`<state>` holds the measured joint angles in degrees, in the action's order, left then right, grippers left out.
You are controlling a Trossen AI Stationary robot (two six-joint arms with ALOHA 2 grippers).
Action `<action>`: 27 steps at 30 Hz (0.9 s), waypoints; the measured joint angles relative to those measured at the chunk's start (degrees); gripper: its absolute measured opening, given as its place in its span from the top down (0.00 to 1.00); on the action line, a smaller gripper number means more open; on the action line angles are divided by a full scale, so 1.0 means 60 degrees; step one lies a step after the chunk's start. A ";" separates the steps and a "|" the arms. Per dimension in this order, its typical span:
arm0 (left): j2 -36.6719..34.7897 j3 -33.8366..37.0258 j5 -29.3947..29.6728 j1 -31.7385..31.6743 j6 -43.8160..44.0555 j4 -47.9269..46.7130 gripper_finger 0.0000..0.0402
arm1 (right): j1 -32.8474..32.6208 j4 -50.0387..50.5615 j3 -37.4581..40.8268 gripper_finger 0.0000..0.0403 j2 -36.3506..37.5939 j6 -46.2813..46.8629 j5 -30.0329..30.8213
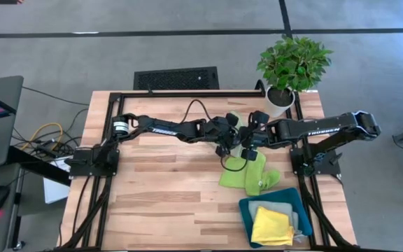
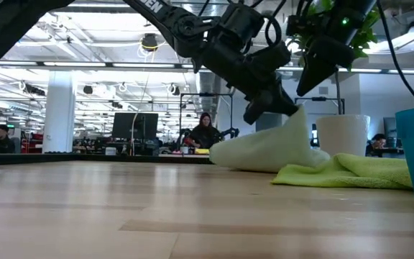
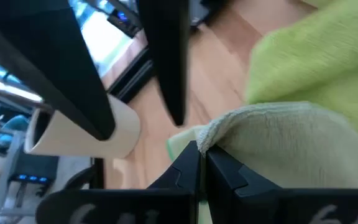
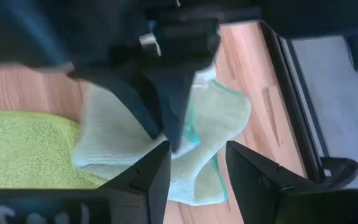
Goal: Fold microfiber towels
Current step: Fold the blue towel
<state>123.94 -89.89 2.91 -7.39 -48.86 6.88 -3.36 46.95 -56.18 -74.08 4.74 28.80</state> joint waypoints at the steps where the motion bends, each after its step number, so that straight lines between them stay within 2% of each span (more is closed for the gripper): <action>1: 0.0000 -0.0004 -0.0021 0.0001 -0.0074 -0.0039 1.00 | 0.0000 0.0067 0.0000 0.56 0.0000 0.0035 -0.0004; 12: 0.0000 0.0000 -0.0011 -0.0559 0.0209 0.0012 1.00 | -0.0123 0.0748 0.0000 0.56 -0.0004 0.0222 -0.0102; 15: 0.0000 0.0000 -0.0032 -0.0760 0.0828 0.0009 1.00 | -0.0131 0.1033 0.0000 0.56 -0.0004 0.0232 -0.0724; 22: 0.0007 0.0004 -0.0933 -0.1076 0.1667 0.0117 1.00 | -0.0127 0.1033 0.0000 0.56 -0.0004 0.0210 -0.1031; 27: 0.0635 -0.0108 -0.0949 -0.1079 0.1710 0.0836 1.00 | -0.0129 0.1022 0.0000 0.56 -0.0004 0.0214 -0.1035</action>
<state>127.75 -90.53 -2.78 -13.86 -38.60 11.90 -4.13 53.08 -56.18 -74.11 6.02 22.59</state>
